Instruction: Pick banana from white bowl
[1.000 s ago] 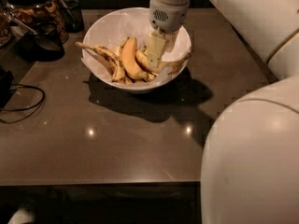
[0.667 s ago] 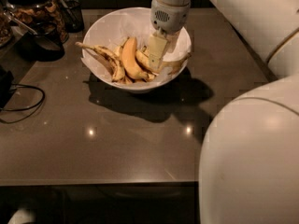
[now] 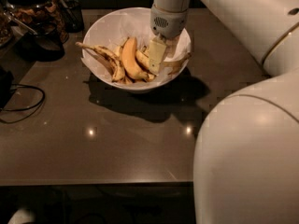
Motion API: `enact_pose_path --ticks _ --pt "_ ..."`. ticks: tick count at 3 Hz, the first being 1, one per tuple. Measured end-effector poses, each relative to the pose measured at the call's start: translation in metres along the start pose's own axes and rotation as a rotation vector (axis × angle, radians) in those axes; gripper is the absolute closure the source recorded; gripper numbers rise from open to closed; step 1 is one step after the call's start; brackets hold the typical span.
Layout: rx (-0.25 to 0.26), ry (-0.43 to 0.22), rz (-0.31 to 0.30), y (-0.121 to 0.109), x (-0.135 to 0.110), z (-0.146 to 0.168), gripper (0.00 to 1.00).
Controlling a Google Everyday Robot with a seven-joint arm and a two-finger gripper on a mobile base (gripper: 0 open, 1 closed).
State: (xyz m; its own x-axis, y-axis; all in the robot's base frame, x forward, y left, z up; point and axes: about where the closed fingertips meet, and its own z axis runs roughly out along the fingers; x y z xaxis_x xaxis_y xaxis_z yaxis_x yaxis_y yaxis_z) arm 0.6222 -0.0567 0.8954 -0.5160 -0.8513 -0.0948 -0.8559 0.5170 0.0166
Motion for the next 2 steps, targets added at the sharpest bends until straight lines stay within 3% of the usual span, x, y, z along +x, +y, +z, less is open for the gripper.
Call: enact_pose_path --ticks 2 --pt "0.012 0.019 -0.007 0.0005 0.0020 0.0076 0.83"
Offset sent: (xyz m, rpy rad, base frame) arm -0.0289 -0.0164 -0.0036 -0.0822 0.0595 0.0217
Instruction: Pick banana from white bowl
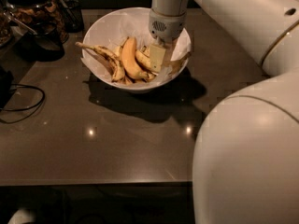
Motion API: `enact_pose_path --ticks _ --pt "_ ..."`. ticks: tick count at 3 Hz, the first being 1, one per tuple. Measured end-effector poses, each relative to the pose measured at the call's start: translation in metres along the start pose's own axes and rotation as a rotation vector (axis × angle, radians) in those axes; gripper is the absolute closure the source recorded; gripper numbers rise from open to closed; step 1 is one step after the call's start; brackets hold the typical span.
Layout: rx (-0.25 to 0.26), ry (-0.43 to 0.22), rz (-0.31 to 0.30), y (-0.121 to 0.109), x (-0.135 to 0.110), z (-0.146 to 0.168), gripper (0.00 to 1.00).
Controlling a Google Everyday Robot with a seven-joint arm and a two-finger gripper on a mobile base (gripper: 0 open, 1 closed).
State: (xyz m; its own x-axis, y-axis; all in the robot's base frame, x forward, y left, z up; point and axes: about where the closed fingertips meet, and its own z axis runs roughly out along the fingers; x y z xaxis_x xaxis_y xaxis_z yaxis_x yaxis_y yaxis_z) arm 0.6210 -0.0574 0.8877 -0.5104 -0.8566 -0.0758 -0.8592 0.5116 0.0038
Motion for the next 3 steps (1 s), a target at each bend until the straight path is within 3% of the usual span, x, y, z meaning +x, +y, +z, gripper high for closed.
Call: enact_pose_path --ticks 1,2,3 --pt "0.000 0.000 0.000 0.000 0.000 0.000 1.00" --pt "0.013 -0.045 -0.013 -0.001 -0.004 -0.003 1.00" --pt "0.014 -0.138 -0.056 0.008 0.004 -0.020 1.00"
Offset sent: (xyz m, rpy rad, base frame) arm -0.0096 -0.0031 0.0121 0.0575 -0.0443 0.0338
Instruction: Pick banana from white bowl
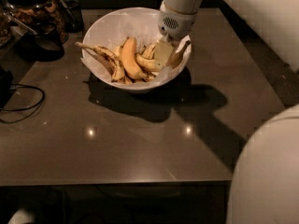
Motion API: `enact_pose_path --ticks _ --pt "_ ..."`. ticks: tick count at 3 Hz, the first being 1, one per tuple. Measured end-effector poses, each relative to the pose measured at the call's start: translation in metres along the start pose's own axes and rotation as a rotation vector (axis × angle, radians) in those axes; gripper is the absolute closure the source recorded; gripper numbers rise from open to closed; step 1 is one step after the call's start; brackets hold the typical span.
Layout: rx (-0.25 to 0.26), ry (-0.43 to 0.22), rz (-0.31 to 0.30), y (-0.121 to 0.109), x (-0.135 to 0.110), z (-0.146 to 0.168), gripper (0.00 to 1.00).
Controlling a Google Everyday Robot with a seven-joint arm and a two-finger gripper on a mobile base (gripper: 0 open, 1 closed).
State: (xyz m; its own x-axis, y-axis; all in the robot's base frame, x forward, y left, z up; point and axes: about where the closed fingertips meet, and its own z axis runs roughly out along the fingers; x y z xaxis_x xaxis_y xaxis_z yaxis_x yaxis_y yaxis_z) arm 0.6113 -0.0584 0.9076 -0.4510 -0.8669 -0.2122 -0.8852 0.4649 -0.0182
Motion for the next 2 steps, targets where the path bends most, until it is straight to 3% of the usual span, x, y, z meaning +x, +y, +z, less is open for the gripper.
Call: enact_pose_path --ticks 2 --pt "-0.027 -0.113 -0.049 0.013 0.010 -0.026 1.00"
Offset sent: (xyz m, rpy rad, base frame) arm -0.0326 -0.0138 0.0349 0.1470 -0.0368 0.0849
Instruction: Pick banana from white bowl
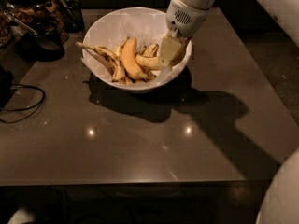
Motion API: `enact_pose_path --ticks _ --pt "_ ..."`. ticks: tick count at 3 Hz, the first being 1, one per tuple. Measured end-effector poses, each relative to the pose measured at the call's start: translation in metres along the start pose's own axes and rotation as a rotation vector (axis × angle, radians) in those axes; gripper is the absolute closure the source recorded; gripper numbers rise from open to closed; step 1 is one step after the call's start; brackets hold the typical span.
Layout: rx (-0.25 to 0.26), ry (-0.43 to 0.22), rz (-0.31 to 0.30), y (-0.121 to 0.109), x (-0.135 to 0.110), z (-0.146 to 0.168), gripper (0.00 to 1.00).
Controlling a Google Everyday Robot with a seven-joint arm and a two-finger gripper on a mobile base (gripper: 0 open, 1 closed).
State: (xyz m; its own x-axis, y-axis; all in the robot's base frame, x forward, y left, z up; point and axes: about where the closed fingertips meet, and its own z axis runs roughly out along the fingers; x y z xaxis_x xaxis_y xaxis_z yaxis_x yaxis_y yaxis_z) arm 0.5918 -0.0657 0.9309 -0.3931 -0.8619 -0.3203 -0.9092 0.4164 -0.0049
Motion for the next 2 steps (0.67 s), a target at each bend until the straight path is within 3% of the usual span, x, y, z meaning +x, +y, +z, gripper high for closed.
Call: enact_pose_path --ticks 2 --pt "0.025 -0.029 -0.024 0.006 -0.005 -0.010 1.00"
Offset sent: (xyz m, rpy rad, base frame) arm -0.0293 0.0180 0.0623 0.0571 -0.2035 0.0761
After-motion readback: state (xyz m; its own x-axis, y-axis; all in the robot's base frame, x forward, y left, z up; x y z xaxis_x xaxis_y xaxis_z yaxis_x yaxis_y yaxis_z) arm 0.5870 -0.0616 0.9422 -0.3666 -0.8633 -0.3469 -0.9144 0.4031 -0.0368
